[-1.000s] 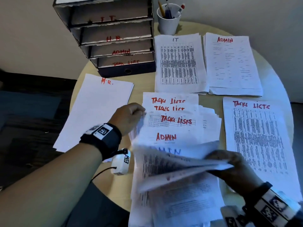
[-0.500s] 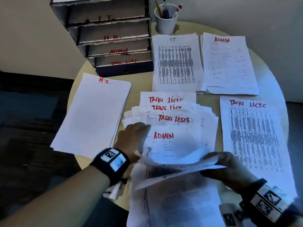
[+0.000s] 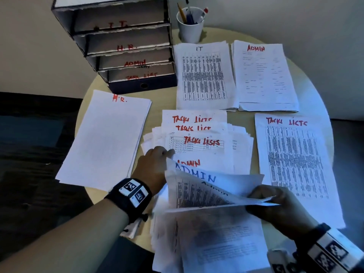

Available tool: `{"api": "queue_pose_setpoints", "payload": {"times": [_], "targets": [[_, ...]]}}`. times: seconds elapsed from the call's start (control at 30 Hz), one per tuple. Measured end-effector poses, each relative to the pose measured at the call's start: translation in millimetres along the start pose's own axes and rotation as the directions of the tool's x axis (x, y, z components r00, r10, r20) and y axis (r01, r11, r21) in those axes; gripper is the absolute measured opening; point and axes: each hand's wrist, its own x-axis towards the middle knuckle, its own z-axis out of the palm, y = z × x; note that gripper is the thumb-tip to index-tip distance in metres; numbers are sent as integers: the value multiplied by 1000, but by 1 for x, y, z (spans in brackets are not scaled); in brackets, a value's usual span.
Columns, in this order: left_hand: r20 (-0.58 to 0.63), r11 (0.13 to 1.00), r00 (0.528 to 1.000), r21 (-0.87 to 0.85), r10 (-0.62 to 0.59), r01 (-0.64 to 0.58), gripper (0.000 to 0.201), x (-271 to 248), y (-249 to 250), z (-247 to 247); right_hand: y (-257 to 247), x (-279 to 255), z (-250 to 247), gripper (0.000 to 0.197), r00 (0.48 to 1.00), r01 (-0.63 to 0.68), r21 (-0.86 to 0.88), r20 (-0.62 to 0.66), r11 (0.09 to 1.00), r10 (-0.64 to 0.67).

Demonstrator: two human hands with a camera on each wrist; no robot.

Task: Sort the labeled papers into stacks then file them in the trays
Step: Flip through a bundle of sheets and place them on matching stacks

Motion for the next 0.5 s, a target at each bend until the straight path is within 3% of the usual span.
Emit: {"api": "queue_pose_setpoints", "payload": {"times": [0.07,0.2,0.27,0.4,0.5], "targets": [[-87,986,994,-157,-72,58,40,-5,4,2,0,-1,2,31,1000,15,-25,-19,1000,-15],[-157,986,986,-165,-56,30,33,-9,1,1,2,-3,5,29,999,25,-7,-36,1000,-25],[-78,990,997,-142,9,-20,31,-8,-5,4,3,-3,6,24,998,24,39,-56,999,-21],[116,975,993,-218,-18,43,28,-1,-13,0,3,-3,8,21,1000,-20,81,-20,997,21],[237,945,971,-305,-45,118,40,0,-9,-12,7,-5,8,23,999,-30,7,17,1000,30]]}}
